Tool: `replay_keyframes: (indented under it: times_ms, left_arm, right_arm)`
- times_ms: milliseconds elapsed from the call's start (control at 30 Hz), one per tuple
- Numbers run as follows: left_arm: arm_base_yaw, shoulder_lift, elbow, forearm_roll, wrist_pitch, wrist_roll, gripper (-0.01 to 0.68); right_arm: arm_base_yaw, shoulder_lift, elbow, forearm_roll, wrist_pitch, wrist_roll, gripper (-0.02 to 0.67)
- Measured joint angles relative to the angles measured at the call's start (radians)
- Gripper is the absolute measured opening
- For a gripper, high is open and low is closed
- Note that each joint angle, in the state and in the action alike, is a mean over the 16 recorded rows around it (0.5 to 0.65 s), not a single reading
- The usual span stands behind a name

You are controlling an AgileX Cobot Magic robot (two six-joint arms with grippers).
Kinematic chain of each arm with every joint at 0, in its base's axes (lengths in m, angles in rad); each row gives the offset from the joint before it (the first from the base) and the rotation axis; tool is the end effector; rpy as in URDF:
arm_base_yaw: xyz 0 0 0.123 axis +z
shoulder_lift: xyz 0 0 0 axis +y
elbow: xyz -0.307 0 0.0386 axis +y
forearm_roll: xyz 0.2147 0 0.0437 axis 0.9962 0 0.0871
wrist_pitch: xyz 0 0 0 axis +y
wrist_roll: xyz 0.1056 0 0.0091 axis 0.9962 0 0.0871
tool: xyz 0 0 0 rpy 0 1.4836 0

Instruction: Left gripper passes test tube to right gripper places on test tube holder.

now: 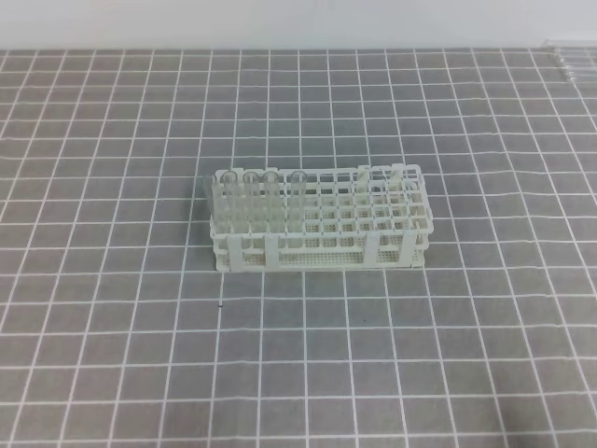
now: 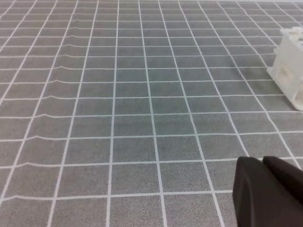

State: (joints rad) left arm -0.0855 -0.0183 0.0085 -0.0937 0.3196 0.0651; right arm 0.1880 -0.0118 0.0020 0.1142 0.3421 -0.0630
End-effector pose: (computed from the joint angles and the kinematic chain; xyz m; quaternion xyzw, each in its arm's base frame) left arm 0.0096 -0.0040 0.1784 0.0332 0.7801 -0.0456 0.6231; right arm 0.0087 0.0058 0.1782 -0.0681 0.7846 0.0865 0.6102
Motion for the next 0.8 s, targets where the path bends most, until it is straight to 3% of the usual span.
replay_keyframes:
  times_ms: [800]
  left_arm:
    - [0.0,-0.005,0.001,0.001,0.006,0.001,-0.001]
  right_arm:
    - [0.0,0.002,0.0,0.002,0.0,0.0,-0.013]
